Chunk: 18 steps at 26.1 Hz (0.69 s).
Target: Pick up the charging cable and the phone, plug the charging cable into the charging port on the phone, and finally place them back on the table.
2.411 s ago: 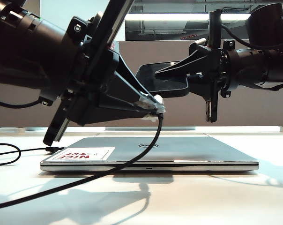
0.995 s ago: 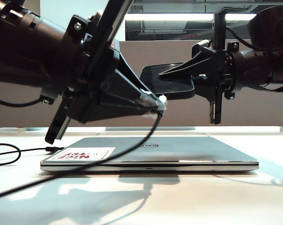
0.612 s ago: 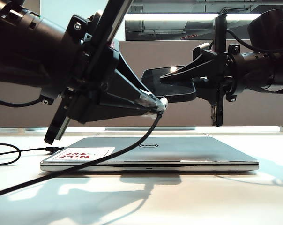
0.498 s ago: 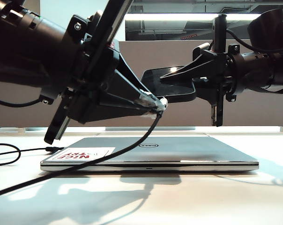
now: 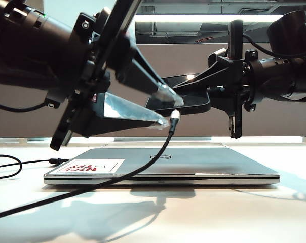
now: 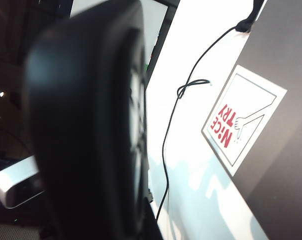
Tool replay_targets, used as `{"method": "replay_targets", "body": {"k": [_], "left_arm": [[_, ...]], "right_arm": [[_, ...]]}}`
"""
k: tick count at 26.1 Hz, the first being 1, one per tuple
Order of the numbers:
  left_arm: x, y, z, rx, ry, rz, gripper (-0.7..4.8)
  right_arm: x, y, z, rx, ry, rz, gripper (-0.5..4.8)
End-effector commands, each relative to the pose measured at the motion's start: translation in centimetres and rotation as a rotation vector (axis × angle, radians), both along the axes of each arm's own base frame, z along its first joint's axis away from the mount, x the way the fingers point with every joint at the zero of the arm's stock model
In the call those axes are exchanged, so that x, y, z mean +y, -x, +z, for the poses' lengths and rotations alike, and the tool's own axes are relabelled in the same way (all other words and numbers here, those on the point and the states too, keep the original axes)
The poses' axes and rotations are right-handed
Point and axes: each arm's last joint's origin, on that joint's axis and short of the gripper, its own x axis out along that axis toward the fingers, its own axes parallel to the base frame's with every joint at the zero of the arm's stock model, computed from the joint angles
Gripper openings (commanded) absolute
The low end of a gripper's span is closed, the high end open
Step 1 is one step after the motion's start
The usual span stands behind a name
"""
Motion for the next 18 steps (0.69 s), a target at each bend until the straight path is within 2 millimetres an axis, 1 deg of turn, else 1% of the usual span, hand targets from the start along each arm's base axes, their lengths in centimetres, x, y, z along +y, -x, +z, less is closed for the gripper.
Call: {"method": "replay_targets", "body": {"k": [1,3,4,5,6,7,9,13,18], "left_arm": [[0.1,0.1,0.9,-0.038,0.036,-0.001,1.31],[0.3,0.2,1.5,-0.061,0.052,-0.003,1.31],[0.5,0.3,2.1,-0.104,0.063,-0.010,1.28],[0.7,0.4,2.6,-0.132,0.070,-0.013,1.10],[0.7,0.5,2.9,-0.155,0.072,-0.016,0.73],[1.0,0.5,3.7,-0.207,0.068,-0.020,-0.03],[1.4,0.0,4.8,-0.249,0.030,-0.009,-0.05],[2.1,-1.4,7.0,-0.256,-0.052,0.039,-0.05],[3.3,-3.2,10.1,-0.273,-0.058,0.131,-0.05]], "right_arm": [[-0.4,-0.5,0.9,-0.059,-0.010,-0.028,-0.06],[-0.9,-0.8,1.1,-0.067,-0.011,-0.048,-0.06],[-1.5,-1.1,1.3,-0.067,-0.010,-0.066,-0.06],[-1.9,-1.3,1.5,-0.072,-0.011,-0.080,-0.06],[-2.2,-1.4,1.5,-0.070,-0.010,-0.091,-0.06],[-3.2,-1.7,1.8,-0.058,-0.006,-0.123,-0.06],[-4.5,-2.0,2.1,-0.056,-0.002,-0.171,-0.06],[-6.6,-2.2,2.3,-0.044,0.015,-0.270,-0.06],[-9.1,-2.1,2.0,-0.014,0.071,-0.391,-0.06]]}}
